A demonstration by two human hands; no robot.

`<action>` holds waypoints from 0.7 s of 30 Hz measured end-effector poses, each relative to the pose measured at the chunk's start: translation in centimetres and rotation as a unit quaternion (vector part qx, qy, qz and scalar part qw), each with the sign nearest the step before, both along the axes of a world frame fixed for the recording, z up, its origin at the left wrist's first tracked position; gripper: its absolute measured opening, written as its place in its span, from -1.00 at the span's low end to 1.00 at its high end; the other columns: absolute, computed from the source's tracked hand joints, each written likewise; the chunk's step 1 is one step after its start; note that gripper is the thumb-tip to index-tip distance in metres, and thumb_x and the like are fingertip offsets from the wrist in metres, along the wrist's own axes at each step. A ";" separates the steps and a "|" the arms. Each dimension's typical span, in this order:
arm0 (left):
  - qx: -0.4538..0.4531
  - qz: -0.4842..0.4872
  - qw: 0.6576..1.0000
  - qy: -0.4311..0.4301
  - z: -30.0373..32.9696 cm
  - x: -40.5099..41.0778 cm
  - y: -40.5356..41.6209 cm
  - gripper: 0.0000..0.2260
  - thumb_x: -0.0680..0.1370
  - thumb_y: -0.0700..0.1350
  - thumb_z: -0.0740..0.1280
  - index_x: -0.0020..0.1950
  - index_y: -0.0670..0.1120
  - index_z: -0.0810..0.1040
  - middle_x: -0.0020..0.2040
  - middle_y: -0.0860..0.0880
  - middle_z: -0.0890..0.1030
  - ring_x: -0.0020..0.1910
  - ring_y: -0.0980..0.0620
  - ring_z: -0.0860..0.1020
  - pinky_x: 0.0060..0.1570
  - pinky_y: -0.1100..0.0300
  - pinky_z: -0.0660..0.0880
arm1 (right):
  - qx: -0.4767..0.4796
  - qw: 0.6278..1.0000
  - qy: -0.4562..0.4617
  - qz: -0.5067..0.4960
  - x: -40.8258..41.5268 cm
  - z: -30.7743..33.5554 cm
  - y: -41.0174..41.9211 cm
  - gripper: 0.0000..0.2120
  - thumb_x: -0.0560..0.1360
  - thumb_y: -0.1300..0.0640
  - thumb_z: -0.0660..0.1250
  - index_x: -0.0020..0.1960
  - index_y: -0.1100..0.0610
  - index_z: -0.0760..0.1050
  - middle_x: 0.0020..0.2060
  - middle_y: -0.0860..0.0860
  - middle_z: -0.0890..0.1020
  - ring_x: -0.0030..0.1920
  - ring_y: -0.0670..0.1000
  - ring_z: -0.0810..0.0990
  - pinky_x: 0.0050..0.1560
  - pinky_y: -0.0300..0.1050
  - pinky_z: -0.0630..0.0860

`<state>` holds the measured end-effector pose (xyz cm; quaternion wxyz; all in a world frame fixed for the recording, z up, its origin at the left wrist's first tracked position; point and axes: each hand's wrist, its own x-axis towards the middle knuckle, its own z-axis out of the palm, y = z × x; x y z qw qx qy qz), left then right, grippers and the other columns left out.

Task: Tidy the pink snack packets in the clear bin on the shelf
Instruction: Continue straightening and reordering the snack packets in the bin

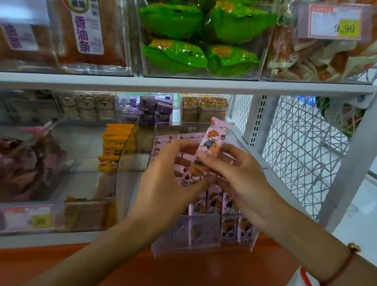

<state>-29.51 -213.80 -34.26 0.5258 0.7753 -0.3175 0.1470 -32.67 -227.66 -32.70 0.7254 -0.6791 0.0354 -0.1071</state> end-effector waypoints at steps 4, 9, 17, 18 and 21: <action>0.003 -0.005 1.000 0.025 0.0 0.3 0.2 -0.62 0.49 0.02 0.39 0.26 0.18 0.37 0.18 0.22 0.56 0.13 0.31 0.52 0.06 0.28 0.54 | 0.025 0.998 -0.035 0.048 0.0 0.5 -0.9 -0.70 0.44 0.05 0.32 0.14 0.11 0.55 -0.06 -0.04 0.65 0.13 0.01 0.57 0.25 0.00 0.41; 0.066 0.016 0.997 -0.037 -0.1 0.7 -0.1 -0.64 0.51 -0.04 0.39 0.29 0.07 0.43 0.30 0.19 0.42 0.24 0.28 0.40 0.24 0.38 0.37 | -0.053 0.994 -0.081 -0.042 -0.4 -0.1 -1.1 -0.64 0.36 0.05 0.44 0.14 0.04 0.53 -0.01 -0.08 0.68 0.06 -0.10 0.64 0.07 -0.12 0.58; -0.026 -0.084 0.993 0.074 0.7 0.3 -0.4 -0.56 0.46 0.05 0.35 0.33 0.08 0.43 0.07 0.19 0.61 0.04 0.29 0.57 -0.04 0.37 0.54 | -0.136 0.983 -0.117 -0.051 -0.9 0.3 -1.3 -0.58 0.30 -0.14 0.43 0.14 -0.11 0.51 0.01 -0.15 0.65 -0.01 -0.18 0.63 -0.09 -0.27 0.59; -0.025 -0.106 0.989 0.104 0.9 0.4 -0.4 -0.56 0.45 0.08 0.32 0.32 0.08 0.45 0.06 0.17 0.64 0.03 0.27 0.59 -0.08 0.35 0.55 | -0.128 0.985 -0.108 -0.051 -0.9 0.4 -1.5 -0.60 0.34 -0.13 0.41 0.16 -0.08 0.52 -0.01 -0.13 0.66 -0.03 -0.17 0.65 -0.15 -0.30 0.58; -0.022 -0.155 0.971 0.181 1.0 0.4 -0.4 -0.68 0.47 0.10 0.26 0.20 0.09 0.55 -0.03 0.14 0.69 -0.05 0.20 0.64 -0.17 0.35 0.56 | -0.093 0.993 -0.051 -0.059 -0.7 0.2 -2.0 -0.71 0.42 -0.05 0.41 0.11 0.01 0.57 -0.08 -0.02 0.69 -0.12 -0.08 0.69 -0.18 -0.21 0.60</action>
